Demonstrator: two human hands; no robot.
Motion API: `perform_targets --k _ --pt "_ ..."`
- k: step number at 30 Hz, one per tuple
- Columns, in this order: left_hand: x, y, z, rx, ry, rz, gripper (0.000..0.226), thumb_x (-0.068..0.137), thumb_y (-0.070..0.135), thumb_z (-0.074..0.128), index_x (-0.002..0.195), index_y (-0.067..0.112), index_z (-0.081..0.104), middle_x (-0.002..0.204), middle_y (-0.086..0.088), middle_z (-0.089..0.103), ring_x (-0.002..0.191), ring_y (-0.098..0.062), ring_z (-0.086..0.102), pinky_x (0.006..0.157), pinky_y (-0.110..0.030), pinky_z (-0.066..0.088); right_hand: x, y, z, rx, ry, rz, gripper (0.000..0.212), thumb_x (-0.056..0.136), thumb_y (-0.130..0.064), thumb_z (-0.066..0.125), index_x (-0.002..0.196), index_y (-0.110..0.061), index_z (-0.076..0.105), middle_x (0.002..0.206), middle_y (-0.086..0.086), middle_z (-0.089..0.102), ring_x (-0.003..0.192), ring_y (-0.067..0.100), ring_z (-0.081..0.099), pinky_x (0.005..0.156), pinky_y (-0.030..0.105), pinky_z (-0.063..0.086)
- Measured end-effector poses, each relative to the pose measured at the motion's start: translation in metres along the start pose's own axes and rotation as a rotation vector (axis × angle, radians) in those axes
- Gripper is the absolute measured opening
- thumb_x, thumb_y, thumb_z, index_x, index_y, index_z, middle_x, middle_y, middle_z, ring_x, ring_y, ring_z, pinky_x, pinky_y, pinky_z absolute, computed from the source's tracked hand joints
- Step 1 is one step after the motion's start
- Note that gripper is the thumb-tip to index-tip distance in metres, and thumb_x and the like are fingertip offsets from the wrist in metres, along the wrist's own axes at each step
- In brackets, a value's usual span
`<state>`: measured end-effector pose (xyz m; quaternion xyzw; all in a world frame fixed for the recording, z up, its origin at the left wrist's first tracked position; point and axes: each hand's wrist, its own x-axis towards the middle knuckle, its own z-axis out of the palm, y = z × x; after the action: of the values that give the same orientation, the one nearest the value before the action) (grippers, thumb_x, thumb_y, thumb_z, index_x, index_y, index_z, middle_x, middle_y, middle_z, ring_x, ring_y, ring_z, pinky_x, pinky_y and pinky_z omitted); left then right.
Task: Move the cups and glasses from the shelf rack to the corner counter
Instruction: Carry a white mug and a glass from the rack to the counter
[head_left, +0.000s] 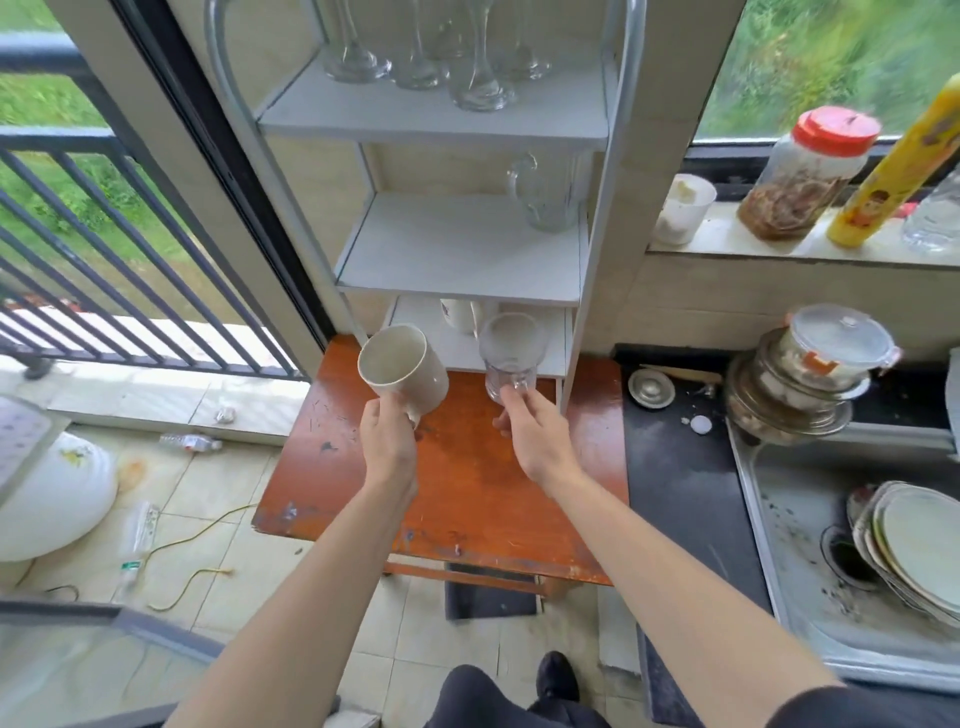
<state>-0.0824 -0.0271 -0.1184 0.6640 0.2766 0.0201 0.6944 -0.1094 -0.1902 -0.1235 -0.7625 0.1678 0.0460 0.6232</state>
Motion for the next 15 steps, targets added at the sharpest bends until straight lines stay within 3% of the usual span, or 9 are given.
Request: perform_targets --k 3,6,12,15 --pt "-0.024 -0.007 -0.014 -0.001 0.016 0.030 0.023 0.097 0.030 0.041 0.082 0.016 0.053 0.077 0.002 0.048 0.069 -0.015 0.044 0.070 -0.036 0.044 -0.023 0.012 0.003 0.009 0.015 -0.021 0.032 0.100 -0.051 0.046 0.075 -0.048 0.065 0.078 -0.011 0.067 0.090 0.015 0.069 0.090 0.039 0.054" --pt "-0.043 -0.023 -0.025 0.039 -0.031 0.060 0.025 0.097 0.026 0.042 0.077 0.014 0.051 0.071 0.002 0.046 0.071 -0.016 0.043 0.066 -0.033 0.041 -0.051 0.026 0.000 0.037 0.069 -0.008 0.031 0.095 -0.056 0.046 0.069 -0.053 0.062 0.075 -0.018 0.067 0.085 0.011 0.071 0.091 0.042 0.057" --pt "-0.092 -0.062 -0.006 0.136 -0.302 0.077 0.023 0.100 0.027 0.043 0.084 0.019 0.058 0.074 0.007 0.054 0.074 -0.011 0.046 0.067 -0.028 0.041 -0.118 0.071 -0.034 0.129 0.335 0.081 0.024 0.086 -0.062 0.049 0.073 -0.054 0.067 0.072 -0.018 0.070 0.079 0.009 0.073 0.080 0.032 0.059" --pt "-0.125 -0.075 0.020 0.199 -0.482 0.118 0.027 0.100 0.024 0.041 0.077 0.025 0.055 0.071 0.010 0.053 0.071 -0.008 0.047 0.065 -0.028 0.041 -0.157 0.089 -0.069 0.171 0.488 0.130 0.028 0.084 -0.060 0.049 0.065 -0.047 0.066 0.062 -0.018 0.065 0.075 0.009 0.072 0.079 0.035 0.058"
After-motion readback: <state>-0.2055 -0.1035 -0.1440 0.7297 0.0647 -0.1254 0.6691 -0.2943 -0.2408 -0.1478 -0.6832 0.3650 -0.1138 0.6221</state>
